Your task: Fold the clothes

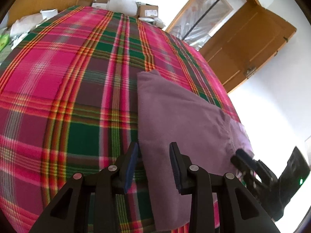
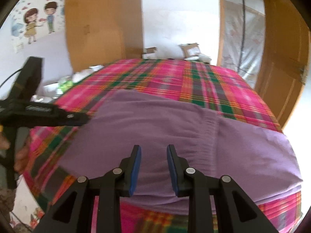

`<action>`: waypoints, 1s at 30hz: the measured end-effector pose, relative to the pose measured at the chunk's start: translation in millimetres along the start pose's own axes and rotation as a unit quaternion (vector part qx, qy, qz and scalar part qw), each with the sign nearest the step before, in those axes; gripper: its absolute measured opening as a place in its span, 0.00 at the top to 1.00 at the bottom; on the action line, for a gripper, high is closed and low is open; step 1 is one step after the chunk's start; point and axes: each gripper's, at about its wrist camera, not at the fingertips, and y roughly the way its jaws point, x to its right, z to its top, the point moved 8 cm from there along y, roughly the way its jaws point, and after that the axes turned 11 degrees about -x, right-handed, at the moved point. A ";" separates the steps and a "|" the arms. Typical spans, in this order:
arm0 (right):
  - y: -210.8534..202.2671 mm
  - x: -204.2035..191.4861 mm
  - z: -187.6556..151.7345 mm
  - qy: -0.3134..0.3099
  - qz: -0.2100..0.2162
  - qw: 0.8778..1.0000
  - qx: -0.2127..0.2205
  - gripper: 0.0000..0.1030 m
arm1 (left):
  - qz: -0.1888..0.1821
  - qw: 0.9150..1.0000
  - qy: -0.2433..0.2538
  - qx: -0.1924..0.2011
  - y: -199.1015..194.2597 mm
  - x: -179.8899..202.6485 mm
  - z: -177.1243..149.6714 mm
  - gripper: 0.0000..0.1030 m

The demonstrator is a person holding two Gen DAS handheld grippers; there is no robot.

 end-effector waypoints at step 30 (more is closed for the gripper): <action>37.1 -134.8 -26.9 -0.142 -0.013 0.990 0.005 0.49 | -0.040 0.998 -0.040 -0.028 1.5 -20.6 0.9 0.56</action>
